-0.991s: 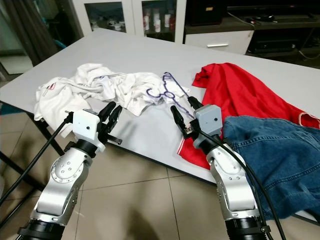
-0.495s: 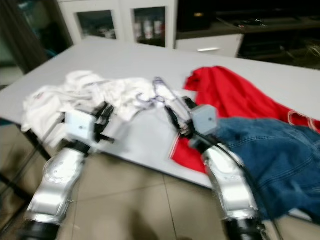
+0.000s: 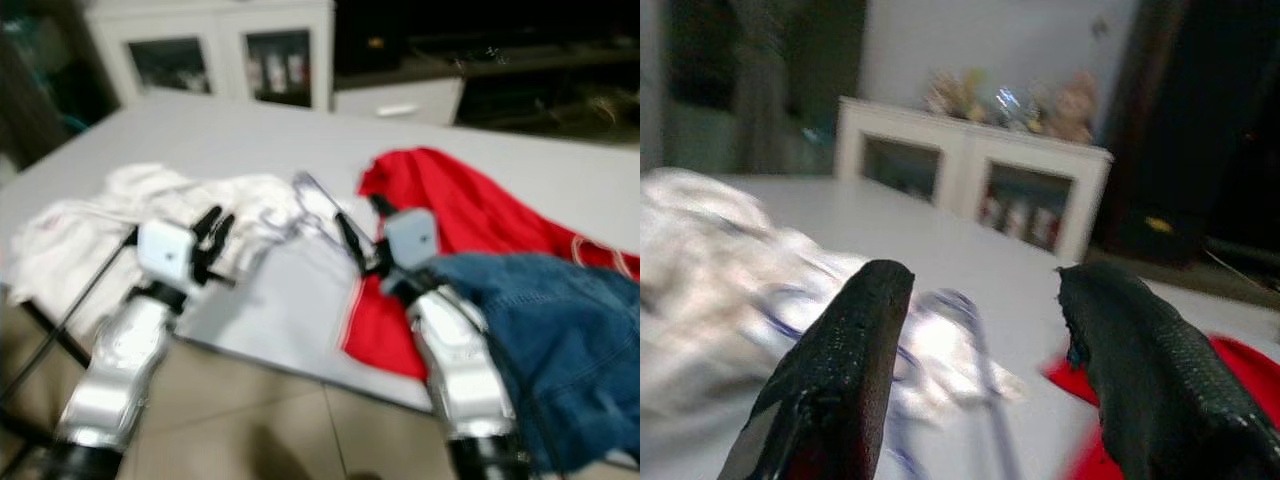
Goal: Hang hanger
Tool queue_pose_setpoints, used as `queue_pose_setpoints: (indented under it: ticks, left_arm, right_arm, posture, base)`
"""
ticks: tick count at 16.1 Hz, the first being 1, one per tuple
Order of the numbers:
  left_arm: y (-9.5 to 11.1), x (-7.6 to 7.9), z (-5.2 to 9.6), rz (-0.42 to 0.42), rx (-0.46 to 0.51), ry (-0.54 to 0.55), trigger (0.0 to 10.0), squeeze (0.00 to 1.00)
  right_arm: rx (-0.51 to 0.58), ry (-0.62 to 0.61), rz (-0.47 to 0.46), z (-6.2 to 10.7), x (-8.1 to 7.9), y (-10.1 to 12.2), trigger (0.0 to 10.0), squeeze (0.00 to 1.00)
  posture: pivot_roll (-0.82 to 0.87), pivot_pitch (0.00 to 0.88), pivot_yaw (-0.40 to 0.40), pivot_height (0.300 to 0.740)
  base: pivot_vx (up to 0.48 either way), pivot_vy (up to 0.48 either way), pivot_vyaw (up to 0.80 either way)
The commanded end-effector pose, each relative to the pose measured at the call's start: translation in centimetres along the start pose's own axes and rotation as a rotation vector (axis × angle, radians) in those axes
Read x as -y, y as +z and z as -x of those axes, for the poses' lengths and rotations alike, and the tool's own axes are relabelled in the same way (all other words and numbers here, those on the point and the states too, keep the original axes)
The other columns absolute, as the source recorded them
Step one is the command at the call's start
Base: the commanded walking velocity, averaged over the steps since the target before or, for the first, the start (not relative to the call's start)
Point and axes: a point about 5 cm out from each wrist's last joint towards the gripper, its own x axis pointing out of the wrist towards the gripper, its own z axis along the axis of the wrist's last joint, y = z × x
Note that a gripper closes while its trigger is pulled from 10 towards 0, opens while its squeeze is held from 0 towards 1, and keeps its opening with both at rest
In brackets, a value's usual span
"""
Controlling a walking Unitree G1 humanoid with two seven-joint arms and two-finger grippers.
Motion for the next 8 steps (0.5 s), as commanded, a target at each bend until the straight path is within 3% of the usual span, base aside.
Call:
queue_pose_setpoints:
  ticks: [1, 8]
  left_arm:
    - [0.20, -0.79, 0.17, -0.029, 0.004, 0.013, 10.0, 0.00]
    - [0.21, -0.70, 0.25, -0.030, 0.004, 0.012, 10.0, 0.00]
  right_arm:
    - [0.019, 0.024, -0.005, -0.47, -0.46, 0.49, 10.0, 0.00]
    - [-0.042, 0.083, 0.015, -1.42, -0.60, 0.10, 10.0, 0.00]
  posture:
    - [-0.06, 0.000, 0.034, 0.740]
    - [-0.06, 0.000, 0.032, 0.740]
  base:
    - [0.000, 0.000, 0.00]
    - [0.000, 0.000, 0.00]
